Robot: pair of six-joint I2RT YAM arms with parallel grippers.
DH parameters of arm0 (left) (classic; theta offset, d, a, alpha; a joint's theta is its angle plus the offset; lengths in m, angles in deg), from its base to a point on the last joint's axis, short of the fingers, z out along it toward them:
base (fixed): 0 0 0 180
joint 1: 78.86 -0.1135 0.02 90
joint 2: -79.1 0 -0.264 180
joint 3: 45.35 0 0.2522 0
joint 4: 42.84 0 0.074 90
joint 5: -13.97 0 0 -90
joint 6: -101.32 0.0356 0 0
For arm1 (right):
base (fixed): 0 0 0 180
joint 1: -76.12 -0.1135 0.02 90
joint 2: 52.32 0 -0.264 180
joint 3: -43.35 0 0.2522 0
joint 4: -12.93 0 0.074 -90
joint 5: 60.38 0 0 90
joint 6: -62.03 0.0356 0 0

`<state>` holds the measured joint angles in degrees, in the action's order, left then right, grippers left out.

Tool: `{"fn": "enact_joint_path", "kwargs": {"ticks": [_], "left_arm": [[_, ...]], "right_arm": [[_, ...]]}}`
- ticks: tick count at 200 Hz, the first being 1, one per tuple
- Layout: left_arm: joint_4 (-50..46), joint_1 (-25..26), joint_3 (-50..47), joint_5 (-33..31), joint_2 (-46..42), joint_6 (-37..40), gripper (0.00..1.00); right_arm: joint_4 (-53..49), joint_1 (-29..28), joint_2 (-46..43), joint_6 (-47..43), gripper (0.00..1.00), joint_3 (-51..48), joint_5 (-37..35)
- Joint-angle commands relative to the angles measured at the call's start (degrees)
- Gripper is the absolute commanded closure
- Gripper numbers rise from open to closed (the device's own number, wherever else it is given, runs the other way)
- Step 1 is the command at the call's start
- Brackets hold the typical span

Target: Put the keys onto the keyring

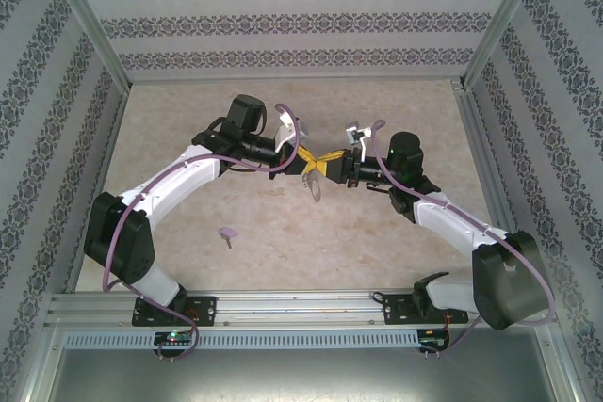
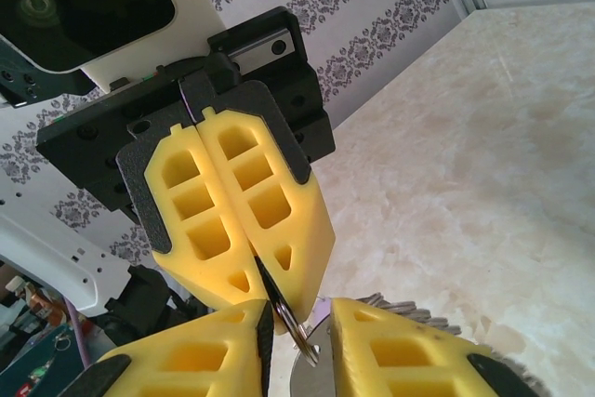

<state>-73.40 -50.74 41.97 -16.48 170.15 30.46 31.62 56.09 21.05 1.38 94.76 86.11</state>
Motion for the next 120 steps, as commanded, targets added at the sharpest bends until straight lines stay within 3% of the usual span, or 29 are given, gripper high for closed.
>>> {"fn": "enact_joint_path", "kwargs": {"ticks": [1,49,75,91,120], "left_arm": [[1.6,1.2,1.4,2.9,-0.7,1.0,1.00],[2.1,1.2,1.2,2.9,-0.9,0.6,1.00],[2.4,1.3,1.1,2.9,-0.9,0.6,1.00],[2.6,1.2,1.1,2.8,-0.7,0.6,1.00],[2.6,1.3,1.1,2.8,-0.5,0.5,1.00]], "right_arm": [[2.9,-0.8,0.4,-1.4,0.76,-0.4,1.1],[3.8,-0.3,-0.1,-1.4,0.69,-1.9,0.8],[5.1,0.0,0.0,-0.8,0.75,-2.4,0.8],[5.7,-0.1,0.4,-0.4,0.84,-2.2,1.6],[6.2,0.0,0.5,-0.2,0.88,-2.5,1.9]]}}
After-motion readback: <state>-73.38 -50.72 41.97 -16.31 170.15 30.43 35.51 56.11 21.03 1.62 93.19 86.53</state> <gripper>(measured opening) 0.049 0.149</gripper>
